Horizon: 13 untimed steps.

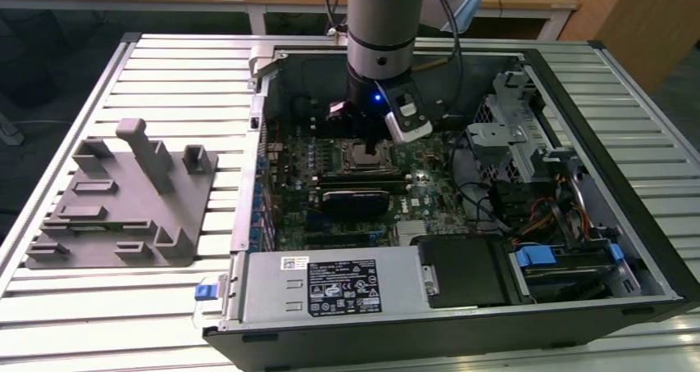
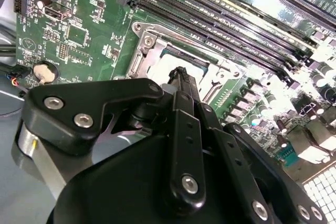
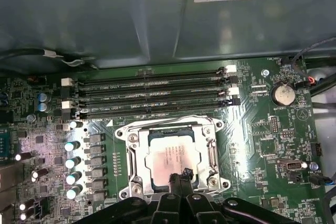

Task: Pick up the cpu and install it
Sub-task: 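Install the second cpu locking lever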

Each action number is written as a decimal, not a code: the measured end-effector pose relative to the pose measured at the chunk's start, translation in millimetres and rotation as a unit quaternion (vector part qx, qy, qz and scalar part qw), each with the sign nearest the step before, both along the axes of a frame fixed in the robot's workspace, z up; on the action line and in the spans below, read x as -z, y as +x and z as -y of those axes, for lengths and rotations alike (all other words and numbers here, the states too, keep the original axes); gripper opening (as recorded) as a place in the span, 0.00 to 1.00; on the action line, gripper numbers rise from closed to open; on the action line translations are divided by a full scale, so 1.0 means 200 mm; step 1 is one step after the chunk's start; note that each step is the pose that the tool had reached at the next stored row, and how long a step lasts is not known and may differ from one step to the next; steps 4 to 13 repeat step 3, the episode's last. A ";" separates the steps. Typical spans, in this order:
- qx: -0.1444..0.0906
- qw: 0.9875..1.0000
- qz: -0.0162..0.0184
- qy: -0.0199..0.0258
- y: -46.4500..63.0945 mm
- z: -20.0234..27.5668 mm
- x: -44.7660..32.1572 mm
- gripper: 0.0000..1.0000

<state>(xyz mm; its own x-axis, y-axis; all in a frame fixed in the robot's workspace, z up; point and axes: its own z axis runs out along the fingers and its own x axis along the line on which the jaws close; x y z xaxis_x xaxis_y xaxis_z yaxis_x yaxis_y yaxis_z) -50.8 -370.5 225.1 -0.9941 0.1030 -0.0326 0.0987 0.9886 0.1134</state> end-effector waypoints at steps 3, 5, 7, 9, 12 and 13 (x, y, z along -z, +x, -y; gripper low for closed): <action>0.000 1.000 0.000 0.000 0.00 0.000 0.000 0.11; 0.000 1.000 0.000 0.000 0.00 0.000 0.000 0.11; 0.000 1.000 0.000 0.000 0.00 0.000 0.000 0.11; 0.000 1.000 0.000 0.000 0.00 0.000 0.000 0.11; 0.000 1.000 0.000 0.000 0.00 0.000 0.000 0.11; 0.000 1.000 0.000 0.000 0.00 0.000 0.000 0.11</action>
